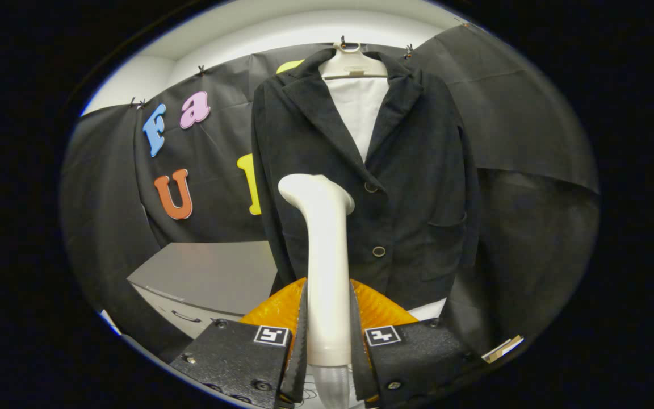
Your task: Iron the clothes twice with a garment steamer, once on the left side and once on the right side.
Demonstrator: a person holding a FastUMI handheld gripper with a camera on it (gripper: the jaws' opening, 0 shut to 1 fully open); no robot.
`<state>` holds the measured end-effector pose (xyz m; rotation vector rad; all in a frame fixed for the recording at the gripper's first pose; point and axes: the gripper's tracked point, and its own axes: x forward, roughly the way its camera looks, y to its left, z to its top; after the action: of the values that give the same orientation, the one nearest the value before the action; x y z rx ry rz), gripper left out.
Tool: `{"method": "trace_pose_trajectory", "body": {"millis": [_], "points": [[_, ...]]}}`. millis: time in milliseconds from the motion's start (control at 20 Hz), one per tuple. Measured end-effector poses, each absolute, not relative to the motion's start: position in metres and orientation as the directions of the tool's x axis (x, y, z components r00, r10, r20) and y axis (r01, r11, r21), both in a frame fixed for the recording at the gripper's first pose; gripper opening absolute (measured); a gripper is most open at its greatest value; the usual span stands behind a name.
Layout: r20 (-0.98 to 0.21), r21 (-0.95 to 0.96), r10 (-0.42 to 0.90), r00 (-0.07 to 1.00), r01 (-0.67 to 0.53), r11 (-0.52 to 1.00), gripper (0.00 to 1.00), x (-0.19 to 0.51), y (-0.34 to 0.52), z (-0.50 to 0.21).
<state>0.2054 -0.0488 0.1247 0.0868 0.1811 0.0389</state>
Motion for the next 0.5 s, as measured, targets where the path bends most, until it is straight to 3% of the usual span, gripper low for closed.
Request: {"method": "trace_pose_trajectory", "body": {"millis": [500], "points": [[-0.276,0.101,0.041,0.96,-0.013,0.995,0.36,0.208,-0.057,0.07]]}}
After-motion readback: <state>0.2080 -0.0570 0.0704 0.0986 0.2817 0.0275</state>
